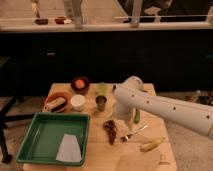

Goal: Place grapes in paper cup

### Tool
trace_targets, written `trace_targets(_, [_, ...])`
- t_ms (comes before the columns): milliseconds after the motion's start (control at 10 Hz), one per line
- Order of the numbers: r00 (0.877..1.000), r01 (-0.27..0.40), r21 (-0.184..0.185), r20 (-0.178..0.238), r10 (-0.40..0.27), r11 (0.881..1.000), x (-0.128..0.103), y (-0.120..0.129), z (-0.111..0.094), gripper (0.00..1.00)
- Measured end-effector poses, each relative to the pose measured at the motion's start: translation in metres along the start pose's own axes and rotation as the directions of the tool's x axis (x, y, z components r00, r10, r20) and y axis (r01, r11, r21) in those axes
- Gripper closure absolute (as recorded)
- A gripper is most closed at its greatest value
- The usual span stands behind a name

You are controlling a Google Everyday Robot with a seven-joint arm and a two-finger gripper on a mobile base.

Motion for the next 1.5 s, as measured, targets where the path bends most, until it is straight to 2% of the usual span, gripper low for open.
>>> trace_targets(200, [0.999, 0.035, -0.002, 0.004, -0.035, 0.999, -0.01, -0.012, 0.004, 0.2])
trace_targets(700, [0.998, 0.06, -0.006, 0.018, -0.06, 0.998, -0.024, -0.01, 0.014, 0.2])
trace_targets(1200, [0.999, 0.006, -0.016, 0.034, -0.005, 1.0, -0.034, -0.013, 0.032, 0.2])
trace_targets(1500, [0.997, -0.03, -0.022, 0.074, 0.032, 0.999, -0.044, -0.024, 0.049, 0.2])
